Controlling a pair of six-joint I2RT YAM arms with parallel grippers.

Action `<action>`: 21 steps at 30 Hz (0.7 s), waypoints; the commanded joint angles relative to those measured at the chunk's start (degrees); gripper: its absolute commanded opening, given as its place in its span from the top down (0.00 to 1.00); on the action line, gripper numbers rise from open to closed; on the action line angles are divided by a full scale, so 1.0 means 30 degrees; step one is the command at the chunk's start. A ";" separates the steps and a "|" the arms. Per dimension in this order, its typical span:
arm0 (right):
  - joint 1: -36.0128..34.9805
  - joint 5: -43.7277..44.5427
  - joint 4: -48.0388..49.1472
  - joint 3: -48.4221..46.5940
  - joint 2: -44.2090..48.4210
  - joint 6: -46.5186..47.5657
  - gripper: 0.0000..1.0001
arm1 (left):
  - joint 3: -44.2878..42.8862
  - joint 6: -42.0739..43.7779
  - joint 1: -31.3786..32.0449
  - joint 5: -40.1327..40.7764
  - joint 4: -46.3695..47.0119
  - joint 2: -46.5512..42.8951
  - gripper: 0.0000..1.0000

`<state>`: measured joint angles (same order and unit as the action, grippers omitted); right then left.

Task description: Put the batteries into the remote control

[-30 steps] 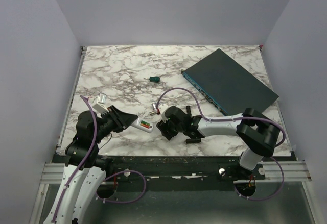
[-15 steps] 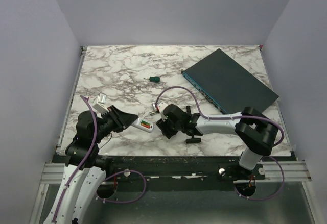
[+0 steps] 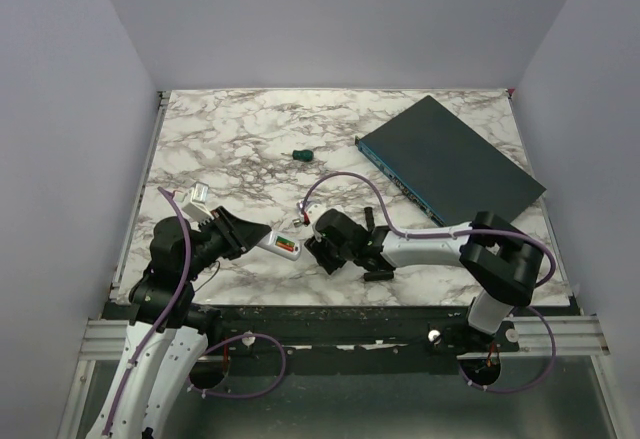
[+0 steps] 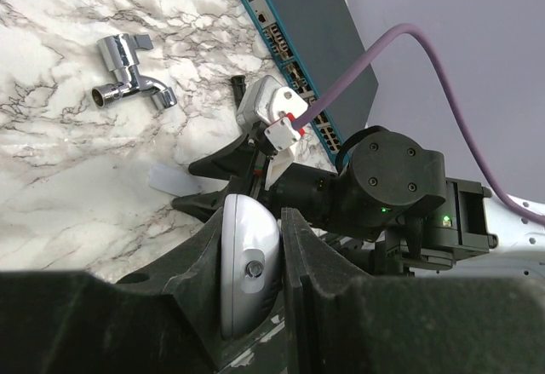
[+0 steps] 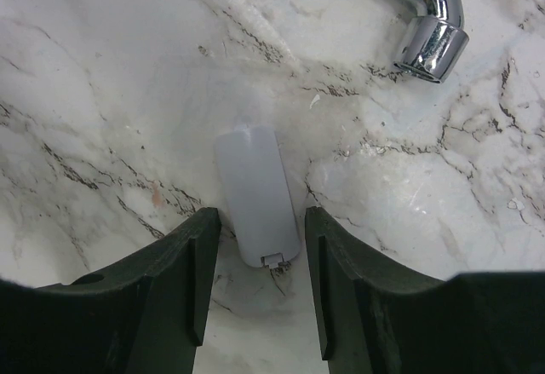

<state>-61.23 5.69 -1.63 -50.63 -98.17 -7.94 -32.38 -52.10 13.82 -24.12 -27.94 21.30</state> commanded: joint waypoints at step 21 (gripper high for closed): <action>-0.1245 0.1305 -0.4053 -0.0115 -0.0540 -0.1709 0.55 | 0.0108 -0.0213 -0.0273 -0.0749 0.0800 -0.0147 1.00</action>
<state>-63.83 9.43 -4.89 -51.44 -97.95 -11.81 -32.36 -52.12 13.50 -24.73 -27.90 21.30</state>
